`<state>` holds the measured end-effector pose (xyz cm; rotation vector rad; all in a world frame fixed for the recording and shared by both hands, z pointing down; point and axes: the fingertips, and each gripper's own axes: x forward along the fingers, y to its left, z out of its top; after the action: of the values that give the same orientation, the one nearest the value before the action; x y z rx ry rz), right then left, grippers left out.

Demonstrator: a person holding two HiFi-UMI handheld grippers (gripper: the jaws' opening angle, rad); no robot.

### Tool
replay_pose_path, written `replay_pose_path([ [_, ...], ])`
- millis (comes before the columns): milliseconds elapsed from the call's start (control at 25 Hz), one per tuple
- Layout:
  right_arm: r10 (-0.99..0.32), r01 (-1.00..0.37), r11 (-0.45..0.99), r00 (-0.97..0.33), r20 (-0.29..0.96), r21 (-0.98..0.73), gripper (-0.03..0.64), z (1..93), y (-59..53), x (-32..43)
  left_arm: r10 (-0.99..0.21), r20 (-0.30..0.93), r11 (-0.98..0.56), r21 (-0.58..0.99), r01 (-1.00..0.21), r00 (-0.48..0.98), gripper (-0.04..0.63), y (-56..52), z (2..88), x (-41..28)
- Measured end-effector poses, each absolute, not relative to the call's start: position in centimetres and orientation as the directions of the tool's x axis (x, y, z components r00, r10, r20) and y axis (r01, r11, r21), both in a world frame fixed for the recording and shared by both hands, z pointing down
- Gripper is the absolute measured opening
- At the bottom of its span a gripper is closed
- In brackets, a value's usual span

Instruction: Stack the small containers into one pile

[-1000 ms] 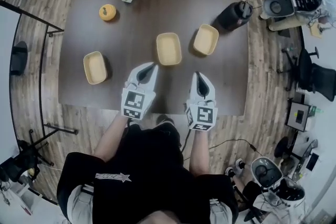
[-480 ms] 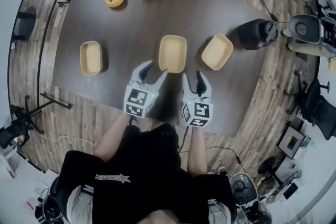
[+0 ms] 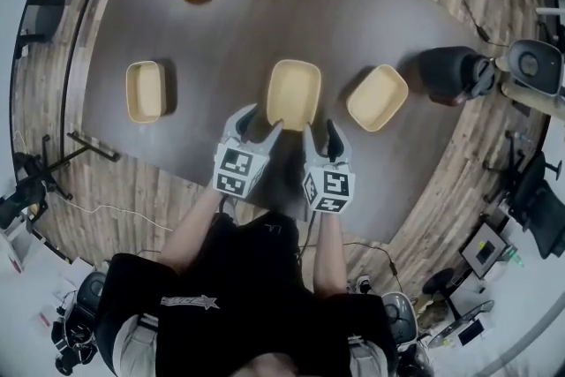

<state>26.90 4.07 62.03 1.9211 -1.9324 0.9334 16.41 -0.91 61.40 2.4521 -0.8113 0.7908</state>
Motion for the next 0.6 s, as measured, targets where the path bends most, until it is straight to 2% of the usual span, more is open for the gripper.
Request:
replay_pose_path([
  [240,-0.775,-0.957,-0.072,-0.124,0.62,-0.281,0.205,64.5,3.8,27.3,-0.371,0.662,-0.708,0.252,-0.66,0.651,0.24,-0.1,64.5,17.0],
  [320,-0.768,-0.954,-0.065,-0.139,0.625,-0.292,0.175,65.1,3.8,26.9,-0.361,0.672,-0.701,0.262,-0.663,0.647,0.211,0.2,65.4,16.8],
  [440,-0.761,-0.954,-0.054,-0.152,0.631,-0.294,0.14,65.6,3.8,26.5,-0.357,0.683,-0.7,0.256,-0.666,0.637,0.128,0.3,65.8,16.7],
  [480,-0.759,-0.956,-0.053,-0.15,0.633,-0.29,0.108,65.7,3.8,26.6,-0.359,0.683,-0.698,0.257,-0.669,0.636,0.124,0.3,65.8,16.8],
  [600,-0.759,-0.956,-0.055,-0.148,0.634,-0.288,0.092,65.8,3.6,26.4,-0.365,0.682,-0.688,0.262,-0.677,0.634,0.115,0.1,66.0,16.7],
])
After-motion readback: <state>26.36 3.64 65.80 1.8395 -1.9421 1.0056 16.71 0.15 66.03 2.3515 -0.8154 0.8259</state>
